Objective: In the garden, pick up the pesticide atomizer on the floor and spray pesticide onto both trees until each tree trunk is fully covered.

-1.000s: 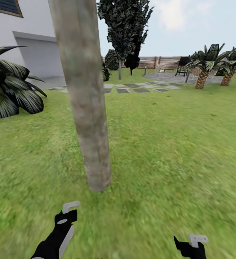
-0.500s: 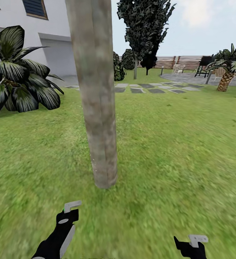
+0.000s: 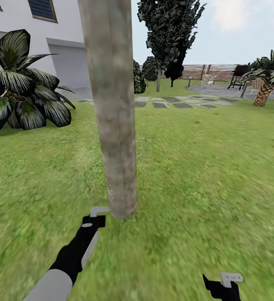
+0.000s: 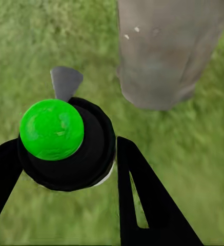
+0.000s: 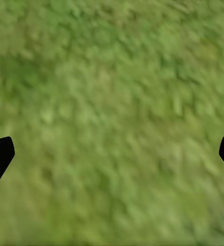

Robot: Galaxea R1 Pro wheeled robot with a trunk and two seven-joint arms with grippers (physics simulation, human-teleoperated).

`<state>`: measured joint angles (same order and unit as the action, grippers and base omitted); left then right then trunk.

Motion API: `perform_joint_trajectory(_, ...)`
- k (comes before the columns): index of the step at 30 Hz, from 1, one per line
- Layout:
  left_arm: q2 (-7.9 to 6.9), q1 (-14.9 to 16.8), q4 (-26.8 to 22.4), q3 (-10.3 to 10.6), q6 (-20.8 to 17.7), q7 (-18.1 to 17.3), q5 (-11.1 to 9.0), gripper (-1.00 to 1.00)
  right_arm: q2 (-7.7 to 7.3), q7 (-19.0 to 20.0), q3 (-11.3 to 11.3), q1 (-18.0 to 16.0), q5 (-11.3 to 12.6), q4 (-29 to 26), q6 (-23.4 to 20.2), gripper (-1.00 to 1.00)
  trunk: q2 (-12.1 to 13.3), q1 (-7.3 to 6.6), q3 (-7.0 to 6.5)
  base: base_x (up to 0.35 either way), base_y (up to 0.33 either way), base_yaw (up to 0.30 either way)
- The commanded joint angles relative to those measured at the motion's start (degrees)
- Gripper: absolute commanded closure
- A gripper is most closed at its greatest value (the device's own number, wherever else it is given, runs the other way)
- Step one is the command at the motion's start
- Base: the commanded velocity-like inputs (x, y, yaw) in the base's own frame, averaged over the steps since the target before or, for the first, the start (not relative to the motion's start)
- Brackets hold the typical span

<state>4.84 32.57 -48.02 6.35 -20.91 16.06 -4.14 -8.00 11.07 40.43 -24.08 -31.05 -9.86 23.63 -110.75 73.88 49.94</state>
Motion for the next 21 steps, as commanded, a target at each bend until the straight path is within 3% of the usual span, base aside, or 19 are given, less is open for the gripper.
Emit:
perform_joint_trajectory(1, 0.17, 0.0, -1.1, 0.0, -0.5, -1.1, 0.0, 1.00, 0.00, 0.0, 0.0, 0.0, 0.0, 0.0, 0.0, -1.00, 0.0, 0.00, 0.00, 0.000, 0.000, 0.000)
perform_joint_trajectory(3, 0.63, 0.9, -4.1, 0.0, -5.0, -3.2, 0.0, 1.00, 0.07, 0.0, 0.0, 0.0, 0.0, 0.0, 0.0, -1.00, 0.0, 0.00, 0.00, 0.000, 0.000, -0.082)
perform_joint_trajectory(6, -0.11, 1.4, -5.0, -0.3, -6.5, -3.6, 0.1, 1.00, 0.14, 0.0, 0.0, 0.0, 0.0, 0.0, 0.0, -1.00, 0.0, 0.00, 0.00, 0.000, 0.000, -0.249)
perform_joint_trajectory(8, -3.30, 1.5, -5.1, -0.5, -6.7, -3.7, -0.1, 1.00, 0.13, 0.0, 0.0, 0.0, 0.0, 0.0, 0.0, -1.00, 0.0, 0.00, 0.00, 0.000, 0.000, -0.297)
perform_joint_trajectory(10, -3.84, 1.4, -5.1, -0.5, -6.8, -3.8, -0.8, 1.00, 0.14, 0.0, 0.0, 0.0, 0.0, 0.0, 0.0, -1.00, 0.0, 0.00, 0.00, 0.000, 0.000, -0.299)
perform_joint_trajectory(11, -3.75, 1.1, -5.1, -0.3, -6.8, -3.8, -1.0, 1.00, 0.14, 0.0, 0.0, 0.0, 0.0, 0.0, 0.0, -1.00, 0.0, 0.00, 0.00, 0.000, 0.000, -0.299)
perform_joint_trajectory(13, -2.15, 1.2, -5.1, -0.1, -6.9, -3.8, -1.1, 1.00, 0.14, 0.0, 0.0, 0.0, 0.0, 0.0, 0.0, -1.00, 0.0, 0.00, 0.00, 0.000, 0.000, -0.260)
perform_joint_trajectory(17, -0.03, 1.4, -5.2, 0.1, -6.9, -3.8, -1.1, 1.00, 0.12, 0.0, 0.0, 0.0, 0.0, 0.0, 0.0, -1.00, 0.0, 0.00, 0.00, 0.000, 0.000, -0.049)
perform_joint_trajectory(18, 0.03, 1.4, -5.2, 0.1, -6.9, -3.8, -1.1, 1.00, 0.15, 0.0, 0.0, 0.0, 0.0, 0.0, 0.0, -1.00, 0.0, 0.00, 0.00, 0.000, 0.000, -0.004)
perform_joint_trajectory(21, -1.63, 1.5, -6.6, -0.4, -8.4, -3.8, -1.1, 1.00, 0.15, 0.0, 0.0, 0.0, 0.0, 0.0, 0.0, -1.00, 0.0, 0.00, 0.00, 0.000, 0.000, 0.000)
